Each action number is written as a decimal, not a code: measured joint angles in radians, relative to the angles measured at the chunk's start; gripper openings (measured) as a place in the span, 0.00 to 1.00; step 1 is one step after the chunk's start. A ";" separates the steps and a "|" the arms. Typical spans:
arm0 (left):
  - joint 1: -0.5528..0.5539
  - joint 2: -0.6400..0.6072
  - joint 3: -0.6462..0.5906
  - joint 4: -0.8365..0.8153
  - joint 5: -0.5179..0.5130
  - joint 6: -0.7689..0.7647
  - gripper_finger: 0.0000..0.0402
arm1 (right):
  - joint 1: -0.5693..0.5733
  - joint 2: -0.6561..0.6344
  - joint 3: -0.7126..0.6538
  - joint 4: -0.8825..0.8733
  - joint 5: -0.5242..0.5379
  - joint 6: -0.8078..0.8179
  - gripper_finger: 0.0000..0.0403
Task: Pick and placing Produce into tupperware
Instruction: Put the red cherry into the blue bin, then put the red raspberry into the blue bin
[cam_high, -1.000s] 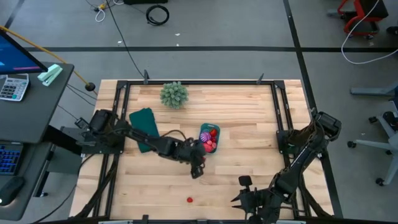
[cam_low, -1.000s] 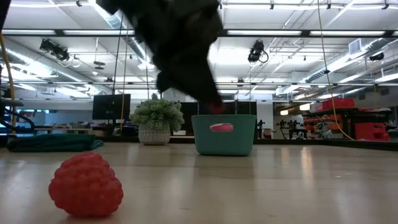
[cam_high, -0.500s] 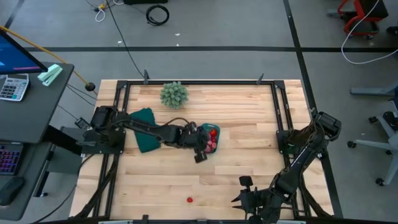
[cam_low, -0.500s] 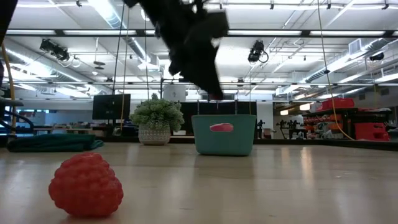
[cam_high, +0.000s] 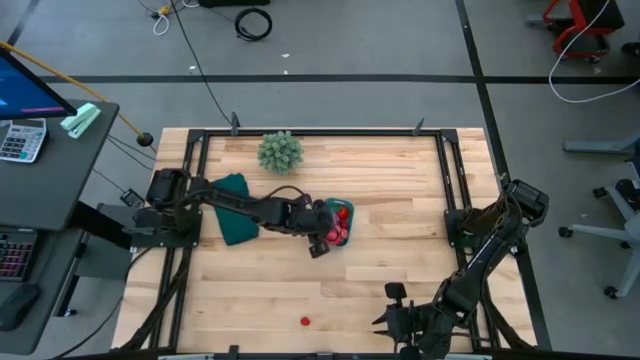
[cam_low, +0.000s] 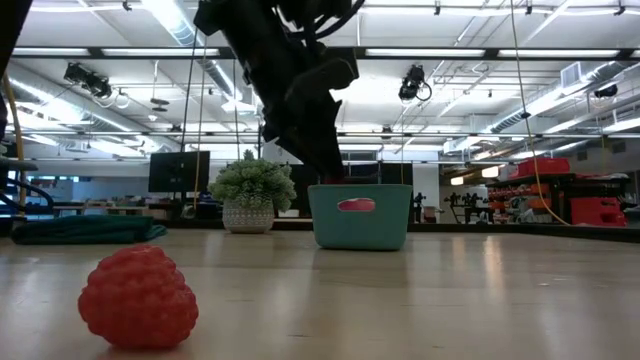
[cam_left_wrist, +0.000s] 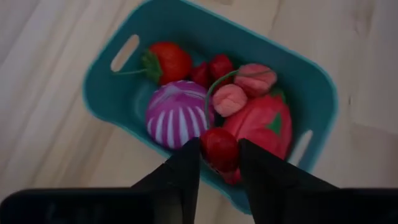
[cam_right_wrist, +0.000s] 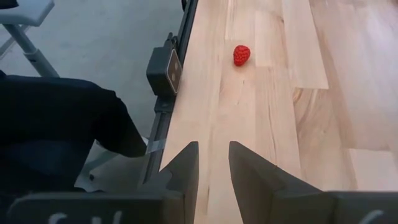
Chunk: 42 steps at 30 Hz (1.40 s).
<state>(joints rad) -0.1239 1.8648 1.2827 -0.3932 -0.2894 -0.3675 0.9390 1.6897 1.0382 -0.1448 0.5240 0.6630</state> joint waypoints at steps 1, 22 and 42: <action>-0.005 0.000 0.000 0.002 -0.001 0.000 0.30 | 0.000 0.000 0.000 0.000 0.003 0.000 0.24; -0.213 0.000 0.065 -0.032 0.130 -0.077 0.39 | -0.122 0.000 0.000 0.004 0.088 -0.025 0.25; -0.449 -0.007 0.593 -1.004 -0.224 -0.273 0.28 | -0.365 0.402 0.175 0.423 -0.337 -0.470 0.43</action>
<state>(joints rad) -0.5729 1.8580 1.8756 -1.3976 -0.5130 -0.6408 0.5736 2.0917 1.2133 0.2779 0.1873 0.1932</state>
